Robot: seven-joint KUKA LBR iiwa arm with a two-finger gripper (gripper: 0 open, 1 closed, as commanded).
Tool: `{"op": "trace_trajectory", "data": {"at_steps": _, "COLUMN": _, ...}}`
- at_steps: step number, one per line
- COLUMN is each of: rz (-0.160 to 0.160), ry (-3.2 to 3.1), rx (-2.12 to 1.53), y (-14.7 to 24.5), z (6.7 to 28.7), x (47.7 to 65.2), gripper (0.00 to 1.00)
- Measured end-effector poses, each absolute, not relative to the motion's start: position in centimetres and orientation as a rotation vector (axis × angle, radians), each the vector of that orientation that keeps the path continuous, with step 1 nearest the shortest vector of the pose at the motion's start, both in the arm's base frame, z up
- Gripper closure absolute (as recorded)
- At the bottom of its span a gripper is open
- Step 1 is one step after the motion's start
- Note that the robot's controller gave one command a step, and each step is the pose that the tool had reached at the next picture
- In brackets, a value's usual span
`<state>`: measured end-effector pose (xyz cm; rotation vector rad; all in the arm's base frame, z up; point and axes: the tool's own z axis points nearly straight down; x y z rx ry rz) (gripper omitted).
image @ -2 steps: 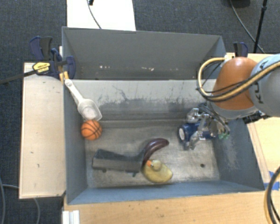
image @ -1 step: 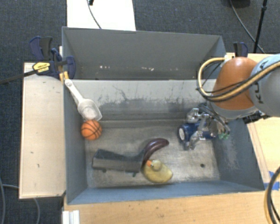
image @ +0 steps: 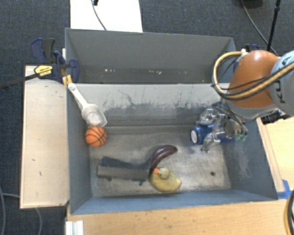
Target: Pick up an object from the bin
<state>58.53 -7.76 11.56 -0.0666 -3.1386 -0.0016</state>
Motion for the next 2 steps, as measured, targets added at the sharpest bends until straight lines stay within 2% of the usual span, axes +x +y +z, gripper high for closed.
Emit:
{"op": "trace_trajectory", "data": {"at_steps": 1, "rz": -0.001, "ry": -3.140, "rx": -0.044, "y": -7.7, "z": 18.3, "x": 58.1, "gripper": 1.00}}
{"op": "trace_trajectory", "data": {"at_steps": 2, "rz": 0.000, "ry": -3.147, "rx": -0.056, "y": -7.1, "z": 22.5, "x": 59.3, "gripper": 1.00}}
